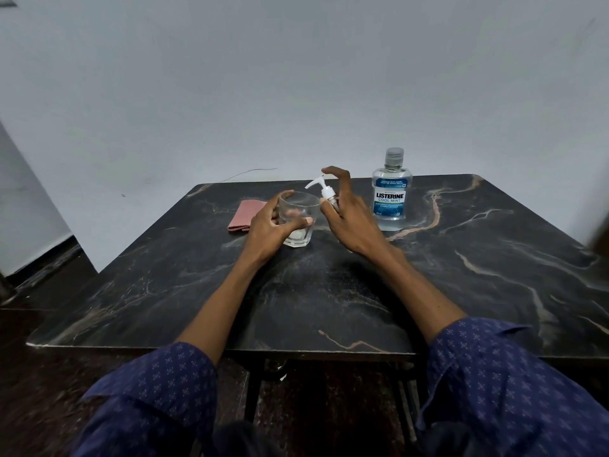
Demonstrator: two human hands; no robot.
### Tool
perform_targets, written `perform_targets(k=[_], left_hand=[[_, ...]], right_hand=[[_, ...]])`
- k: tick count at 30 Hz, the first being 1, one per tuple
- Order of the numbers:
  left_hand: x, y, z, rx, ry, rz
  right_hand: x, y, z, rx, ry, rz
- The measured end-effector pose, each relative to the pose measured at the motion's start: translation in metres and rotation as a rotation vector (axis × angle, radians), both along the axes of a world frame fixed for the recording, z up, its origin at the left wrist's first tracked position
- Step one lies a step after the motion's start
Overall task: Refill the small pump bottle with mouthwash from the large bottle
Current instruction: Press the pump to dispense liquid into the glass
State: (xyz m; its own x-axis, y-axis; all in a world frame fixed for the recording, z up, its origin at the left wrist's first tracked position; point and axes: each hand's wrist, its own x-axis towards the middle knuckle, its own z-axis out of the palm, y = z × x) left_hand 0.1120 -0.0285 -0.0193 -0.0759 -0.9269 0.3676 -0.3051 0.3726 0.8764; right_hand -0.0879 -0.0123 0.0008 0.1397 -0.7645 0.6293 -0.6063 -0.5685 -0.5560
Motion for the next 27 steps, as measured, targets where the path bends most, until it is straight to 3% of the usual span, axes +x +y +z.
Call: perform_targets(k=[15, 19, 24, 27], left_hand=[[0.002, -0.003, -0.003, -0.016, -0.028, 0.054], [0.002, -0.003, -0.003, -0.02, -0.053, 0.051], [0.005, 0.0, -0.002, -0.031, -0.105, 0.048], [0.003, 0.002, -0.001, -0.044, -0.132, 0.048]], right_hand=[[-0.004, -0.004, 0.005, 0.387, -0.344, 0.095], [-0.01, 0.002, 0.01, 0.399, -0.149, 0.051], [-0.007, 0.001, 0.009, 0.327, 0.201, -0.249], [-0.004, 0.002, 0.008, 0.297, 0.193, -0.34]])
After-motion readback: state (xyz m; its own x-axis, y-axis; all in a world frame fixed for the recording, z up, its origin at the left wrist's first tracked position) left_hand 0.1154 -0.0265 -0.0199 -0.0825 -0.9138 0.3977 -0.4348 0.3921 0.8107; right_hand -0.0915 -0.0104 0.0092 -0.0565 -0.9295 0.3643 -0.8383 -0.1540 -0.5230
